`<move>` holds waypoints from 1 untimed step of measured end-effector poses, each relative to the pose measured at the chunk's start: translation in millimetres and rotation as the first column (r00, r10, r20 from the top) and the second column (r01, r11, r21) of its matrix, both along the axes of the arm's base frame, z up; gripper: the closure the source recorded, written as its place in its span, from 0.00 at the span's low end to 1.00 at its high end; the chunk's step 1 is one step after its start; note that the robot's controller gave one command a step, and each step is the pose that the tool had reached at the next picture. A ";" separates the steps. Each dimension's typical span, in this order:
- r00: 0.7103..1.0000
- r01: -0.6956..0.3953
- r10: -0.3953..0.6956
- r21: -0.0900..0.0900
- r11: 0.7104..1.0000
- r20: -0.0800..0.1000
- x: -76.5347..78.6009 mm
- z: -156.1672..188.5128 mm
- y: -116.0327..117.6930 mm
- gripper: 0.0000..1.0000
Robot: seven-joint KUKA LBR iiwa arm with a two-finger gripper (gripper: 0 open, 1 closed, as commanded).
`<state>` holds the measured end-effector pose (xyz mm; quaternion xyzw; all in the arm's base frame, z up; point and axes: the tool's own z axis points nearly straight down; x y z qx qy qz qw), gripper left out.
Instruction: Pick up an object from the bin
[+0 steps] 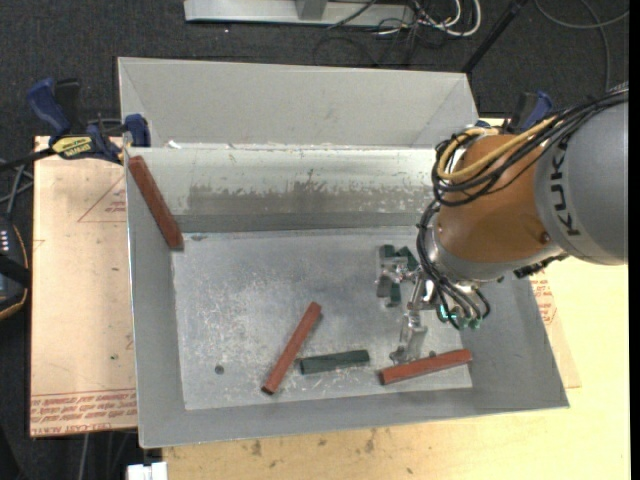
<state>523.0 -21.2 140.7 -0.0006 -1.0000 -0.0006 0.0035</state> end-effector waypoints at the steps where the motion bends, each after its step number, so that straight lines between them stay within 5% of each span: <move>1: 1.000 -0.001 0.001 0.000 1.000 0.007 1.9 3.8 0.0 0.00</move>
Offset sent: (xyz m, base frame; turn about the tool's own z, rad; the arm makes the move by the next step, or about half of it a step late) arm -0.0377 0.0254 -0.0707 -0.0260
